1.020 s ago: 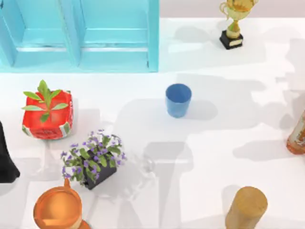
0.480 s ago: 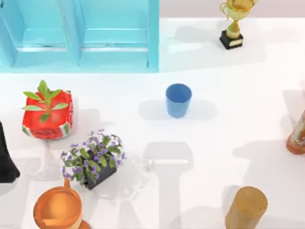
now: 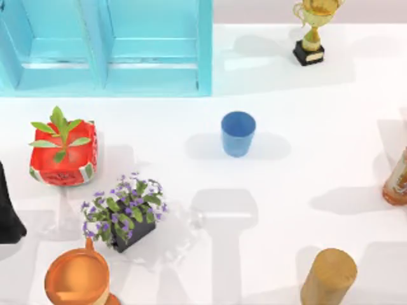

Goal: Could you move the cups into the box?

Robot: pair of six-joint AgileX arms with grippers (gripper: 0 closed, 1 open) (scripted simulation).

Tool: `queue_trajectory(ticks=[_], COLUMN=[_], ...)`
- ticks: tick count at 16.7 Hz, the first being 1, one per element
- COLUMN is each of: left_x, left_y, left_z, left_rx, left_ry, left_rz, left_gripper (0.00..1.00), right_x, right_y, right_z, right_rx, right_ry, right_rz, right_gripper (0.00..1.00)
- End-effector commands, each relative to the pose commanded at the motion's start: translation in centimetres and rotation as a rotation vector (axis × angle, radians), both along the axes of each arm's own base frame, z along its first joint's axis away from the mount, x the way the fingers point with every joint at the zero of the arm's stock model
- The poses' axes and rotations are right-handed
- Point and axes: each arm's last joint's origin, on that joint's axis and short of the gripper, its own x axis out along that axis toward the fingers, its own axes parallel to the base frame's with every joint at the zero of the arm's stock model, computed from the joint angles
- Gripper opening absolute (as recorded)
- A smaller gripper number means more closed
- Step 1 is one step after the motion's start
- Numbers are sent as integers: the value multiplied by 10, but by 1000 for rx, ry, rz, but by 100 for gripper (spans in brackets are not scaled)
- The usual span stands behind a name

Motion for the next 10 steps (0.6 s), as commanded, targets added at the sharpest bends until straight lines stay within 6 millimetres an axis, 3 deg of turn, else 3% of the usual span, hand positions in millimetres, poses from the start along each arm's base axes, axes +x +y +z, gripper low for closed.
queue_trajectory(ticks=[3, 10], left_x=[0, 0], left_y=[0, 0], left_z=[0, 0], left_rx=[0, 0], left_ry=[0, 0], left_rz=[0, 0], left_gripper=[100, 100], right_x=[0, -1], right_y=[0, -1], right_z=[-10, -64], right_rx=[0, -3], right_ry=[0, -4], right_rz=[0, -1], right_gripper=[0, 0])
